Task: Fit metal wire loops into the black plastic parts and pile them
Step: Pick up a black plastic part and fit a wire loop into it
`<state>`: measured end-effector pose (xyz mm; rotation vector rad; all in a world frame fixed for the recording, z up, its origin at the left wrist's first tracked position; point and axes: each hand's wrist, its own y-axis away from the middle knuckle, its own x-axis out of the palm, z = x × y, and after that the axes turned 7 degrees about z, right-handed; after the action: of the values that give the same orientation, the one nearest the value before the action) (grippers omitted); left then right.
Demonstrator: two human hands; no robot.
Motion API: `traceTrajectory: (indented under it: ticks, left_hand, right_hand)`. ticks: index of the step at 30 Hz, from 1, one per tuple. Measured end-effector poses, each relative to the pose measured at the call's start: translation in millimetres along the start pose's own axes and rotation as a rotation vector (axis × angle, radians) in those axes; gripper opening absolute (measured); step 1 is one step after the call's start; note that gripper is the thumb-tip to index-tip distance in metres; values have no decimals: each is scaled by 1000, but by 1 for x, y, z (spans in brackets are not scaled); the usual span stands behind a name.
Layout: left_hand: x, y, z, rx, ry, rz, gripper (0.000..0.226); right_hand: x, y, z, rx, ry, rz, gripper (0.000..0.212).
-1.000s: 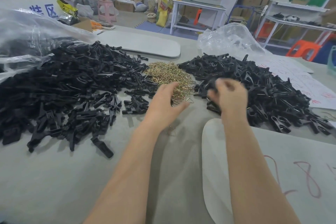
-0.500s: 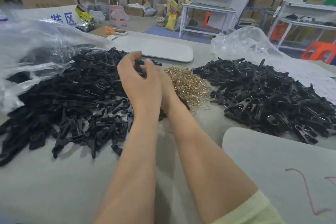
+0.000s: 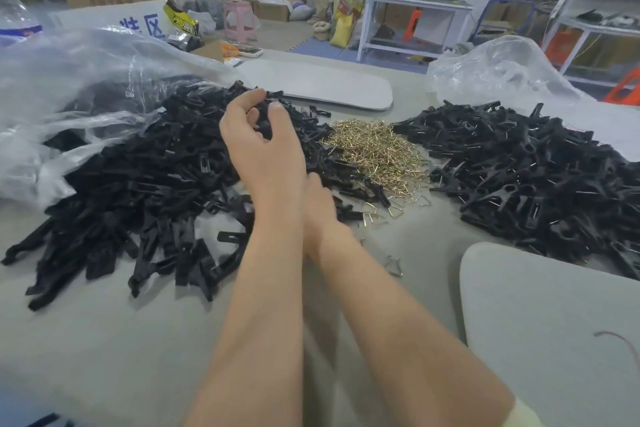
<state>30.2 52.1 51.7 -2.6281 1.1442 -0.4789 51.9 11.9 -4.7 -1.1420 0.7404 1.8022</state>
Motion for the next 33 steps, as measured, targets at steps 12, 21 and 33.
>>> traceTrajectory:
  ticks: [12,21,33]
  left_hand:
    - [37,50,34,-349,-37,489,16]
    - [40,59,49,-128,-366,680,23]
    - [37,54,45,-484,222,503,21]
  right_hand:
    - [-53,59,-86,117,-1053,-381,18]
    - [-42,64,-97,119,-1142,-364,30]
    - [-38,62,-106,96,-777,-424,18]
